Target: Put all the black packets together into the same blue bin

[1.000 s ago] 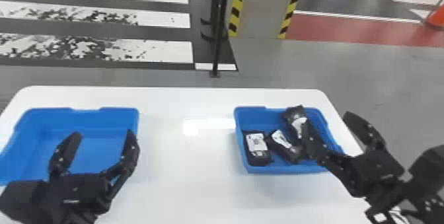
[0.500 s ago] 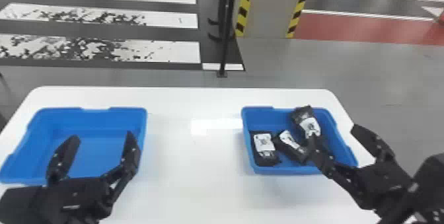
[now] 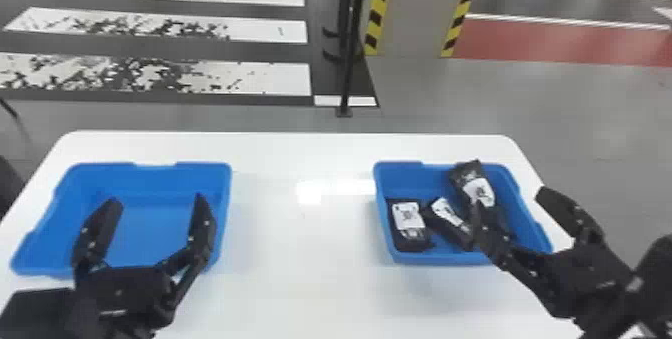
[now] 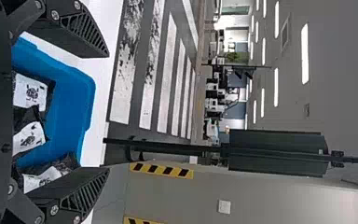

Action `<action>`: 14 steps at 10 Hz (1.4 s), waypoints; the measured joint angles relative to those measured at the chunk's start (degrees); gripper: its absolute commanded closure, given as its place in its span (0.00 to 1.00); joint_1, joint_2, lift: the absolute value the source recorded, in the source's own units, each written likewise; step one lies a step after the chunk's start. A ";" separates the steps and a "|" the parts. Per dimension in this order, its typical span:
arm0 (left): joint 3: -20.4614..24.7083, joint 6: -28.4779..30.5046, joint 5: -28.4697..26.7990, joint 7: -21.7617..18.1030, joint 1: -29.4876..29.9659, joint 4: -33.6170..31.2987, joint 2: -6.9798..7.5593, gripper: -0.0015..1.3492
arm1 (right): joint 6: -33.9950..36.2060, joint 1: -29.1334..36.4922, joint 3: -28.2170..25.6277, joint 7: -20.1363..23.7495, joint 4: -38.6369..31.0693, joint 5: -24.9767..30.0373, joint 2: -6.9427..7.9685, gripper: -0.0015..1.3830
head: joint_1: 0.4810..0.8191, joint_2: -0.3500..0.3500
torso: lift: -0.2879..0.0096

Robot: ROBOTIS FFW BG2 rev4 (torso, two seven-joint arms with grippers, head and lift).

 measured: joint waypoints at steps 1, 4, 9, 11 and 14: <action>-0.11 -0.44 -0.38 -0.01 -0.06 0.07 0.08 0.08 | 0.00 -0.01 0.17 0.12 -0.05 -0.05 -0.09 0.12 | 0.63 0.33 | 0.60; -0.49 -2.07 -0.89 -0.02 -0.31 0.15 0.19 0.08 | -1.17 -0.15 0.68 0.62 0.03 -0.04 -0.39 0.11 | 0.63 0.33 | 0.60; -0.84 -2.73 -0.93 -0.11 -0.33 0.15 0.28 0.08 | -1.98 0.04 1.68 0.60 -0.18 0.16 -0.76 0.12 | 0.63 0.34 | 0.60; -0.91 -2.81 -0.93 -0.11 -0.22 0.14 0.29 0.08 | -2.34 0.13 1.85 0.53 -0.39 0.17 -0.83 0.12 | 0.63 0.35 | 0.60; -0.83 -3.03 -0.93 -0.11 -0.19 0.14 0.29 0.08 | -3.00 0.14 1.86 0.54 -0.34 0.03 -0.83 0.12 | 0.63 0.35 | 0.60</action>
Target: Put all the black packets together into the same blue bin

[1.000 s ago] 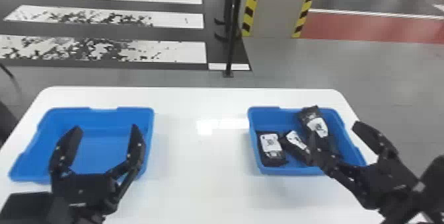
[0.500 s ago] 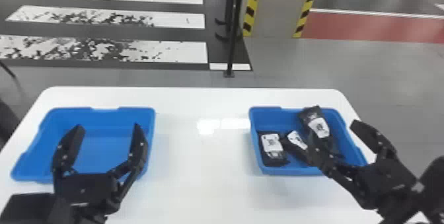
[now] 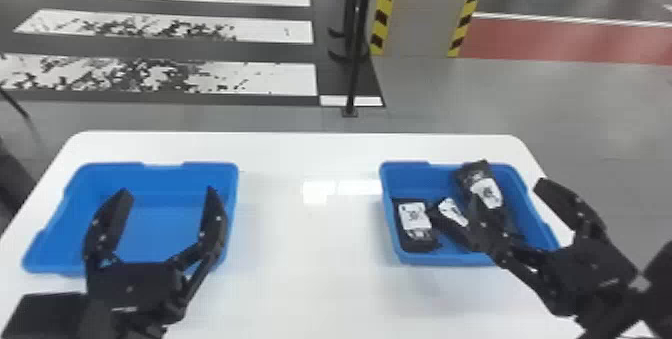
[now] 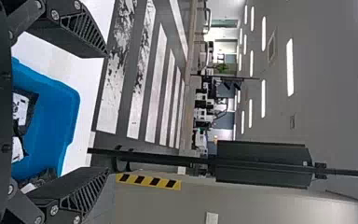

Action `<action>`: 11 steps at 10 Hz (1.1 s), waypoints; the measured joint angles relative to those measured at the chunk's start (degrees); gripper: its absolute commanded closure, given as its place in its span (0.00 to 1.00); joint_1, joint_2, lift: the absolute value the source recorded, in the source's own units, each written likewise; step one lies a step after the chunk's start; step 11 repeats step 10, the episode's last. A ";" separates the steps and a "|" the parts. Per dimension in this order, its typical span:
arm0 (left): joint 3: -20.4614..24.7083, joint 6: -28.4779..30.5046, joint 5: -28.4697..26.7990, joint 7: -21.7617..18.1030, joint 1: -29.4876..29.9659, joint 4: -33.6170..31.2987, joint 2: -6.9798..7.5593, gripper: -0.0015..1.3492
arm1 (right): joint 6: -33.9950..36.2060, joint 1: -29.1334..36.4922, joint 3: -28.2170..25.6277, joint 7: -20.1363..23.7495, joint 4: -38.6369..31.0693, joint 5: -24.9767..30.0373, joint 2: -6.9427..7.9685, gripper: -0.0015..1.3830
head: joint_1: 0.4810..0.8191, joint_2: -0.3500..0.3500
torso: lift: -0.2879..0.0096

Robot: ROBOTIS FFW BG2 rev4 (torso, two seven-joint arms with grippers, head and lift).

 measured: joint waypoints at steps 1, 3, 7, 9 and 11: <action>0.00 0.06 0.00 0.00 -0.01 0.00 0.00 0.08 | -0.18 0.00 0.00 0.00 0.05 -0.07 0.00 0.12 | 0.63 0.35 | 0.60; 0.05 0.05 0.14 -0.03 0.08 0.00 0.00 0.08 | -0.37 0.00 0.00 0.03 0.19 -0.25 0.00 0.12 | 0.63 0.35 | 0.60; 0.23 -0.32 0.23 -0.40 0.12 0.00 0.00 0.09 | -0.66 0.00 0.00 -0.01 0.29 -0.55 0.00 0.12 | 0.63 0.35 | 0.60; 0.27 -1.12 0.00 -0.57 0.10 0.17 -0.03 0.09 | -0.66 0.00 0.07 -0.23 0.30 -0.72 0.08 0.12 | 0.63 0.35 | 0.60; 0.28 -1.64 -0.29 -0.68 0.00 0.35 -0.08 0.09 | -0.66 0.00 0.21 -0.37 0.24 -0.76 0.09 0.12 | 0.63 0.35 | 0.60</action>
